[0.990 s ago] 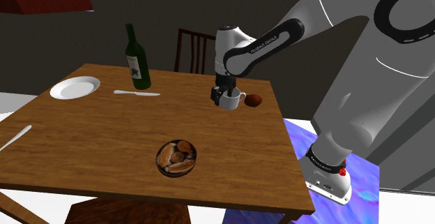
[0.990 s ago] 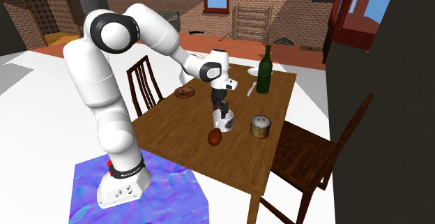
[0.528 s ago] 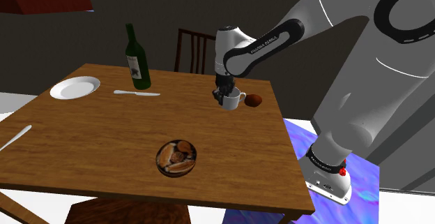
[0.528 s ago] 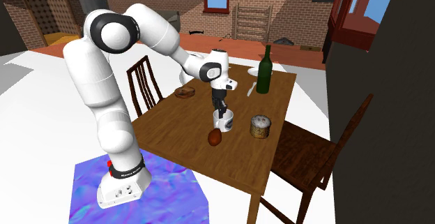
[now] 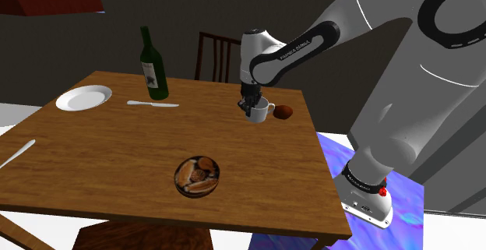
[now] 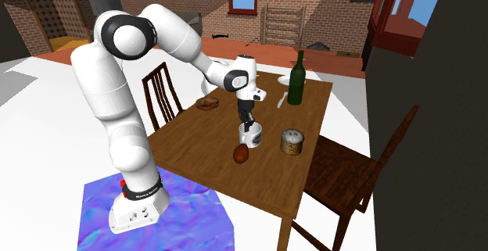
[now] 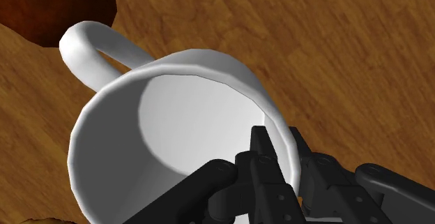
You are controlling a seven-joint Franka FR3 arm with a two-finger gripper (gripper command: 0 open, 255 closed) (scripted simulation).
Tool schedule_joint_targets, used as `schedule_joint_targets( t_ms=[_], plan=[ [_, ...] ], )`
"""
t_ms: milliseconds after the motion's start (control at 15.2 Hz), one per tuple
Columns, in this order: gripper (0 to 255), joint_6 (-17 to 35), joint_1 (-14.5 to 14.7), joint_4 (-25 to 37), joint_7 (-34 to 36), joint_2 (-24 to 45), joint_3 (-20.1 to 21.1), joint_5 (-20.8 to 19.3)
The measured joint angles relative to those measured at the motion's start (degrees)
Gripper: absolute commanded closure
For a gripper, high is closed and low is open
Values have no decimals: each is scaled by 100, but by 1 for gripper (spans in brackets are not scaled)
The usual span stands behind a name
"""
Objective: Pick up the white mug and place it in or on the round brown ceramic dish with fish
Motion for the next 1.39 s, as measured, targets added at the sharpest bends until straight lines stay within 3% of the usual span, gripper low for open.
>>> schedule_joint_targets(
  t_ms=[1386],
  plan=[
    [255,-1581,12,796,-176,-799,-33,161]
  ],
)
